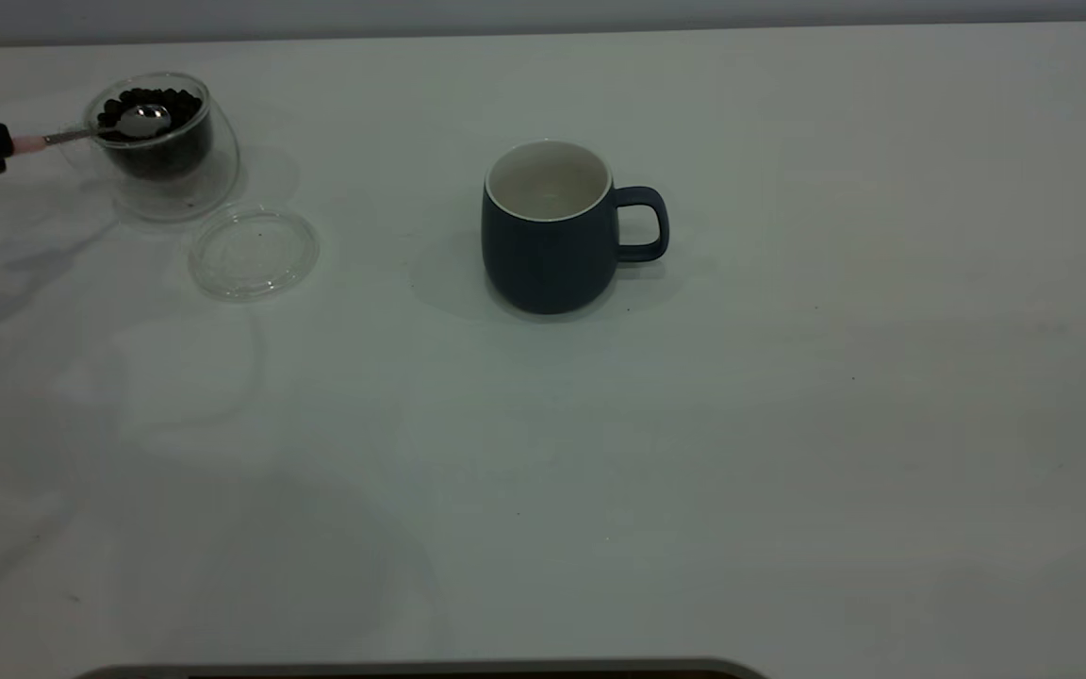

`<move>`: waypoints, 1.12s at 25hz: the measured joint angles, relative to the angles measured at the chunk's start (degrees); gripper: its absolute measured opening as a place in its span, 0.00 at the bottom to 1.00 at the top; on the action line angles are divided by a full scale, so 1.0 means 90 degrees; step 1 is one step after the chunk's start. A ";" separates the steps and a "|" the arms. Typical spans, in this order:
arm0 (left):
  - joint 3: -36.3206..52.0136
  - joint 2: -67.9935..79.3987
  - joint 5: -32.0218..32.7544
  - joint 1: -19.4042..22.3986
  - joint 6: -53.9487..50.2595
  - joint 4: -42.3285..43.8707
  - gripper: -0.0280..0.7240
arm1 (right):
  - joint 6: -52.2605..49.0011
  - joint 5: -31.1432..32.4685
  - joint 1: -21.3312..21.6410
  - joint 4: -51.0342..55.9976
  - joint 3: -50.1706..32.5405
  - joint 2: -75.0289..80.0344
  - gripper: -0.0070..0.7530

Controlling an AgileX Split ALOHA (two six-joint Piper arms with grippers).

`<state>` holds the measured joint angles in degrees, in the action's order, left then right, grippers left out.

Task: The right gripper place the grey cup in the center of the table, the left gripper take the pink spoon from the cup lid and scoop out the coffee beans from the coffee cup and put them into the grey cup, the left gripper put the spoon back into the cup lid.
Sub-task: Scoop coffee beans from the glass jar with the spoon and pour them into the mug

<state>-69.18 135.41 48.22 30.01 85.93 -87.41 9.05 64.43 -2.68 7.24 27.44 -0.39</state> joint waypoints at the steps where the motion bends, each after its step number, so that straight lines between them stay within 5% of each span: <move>1: -0.0121 0.0000 -0.0006 0.0000 -0.0131 0.0097 0.21 | 0.0000 0.0000 0.0000 0.0000 0.0000 0.0000 0.78; 12: -0.0966 0.0000 0.0064 0.0000 -0.1381 0.1574 0.21 | 0.0000 0.0000 0.0000 0.0000 0.0000 0.0000 0.78; 28: -0.1214 0.0006 -0.0423 -0.0614 -0.1834 0.1727 0.21 | 0.0000 0.0000 0.0000 0.0000 0.0000 0.0000 0.78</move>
<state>-80.10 135.46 44.42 24.48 69.42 -71.87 9.05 64.43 -2.68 7.24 27.44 -0.39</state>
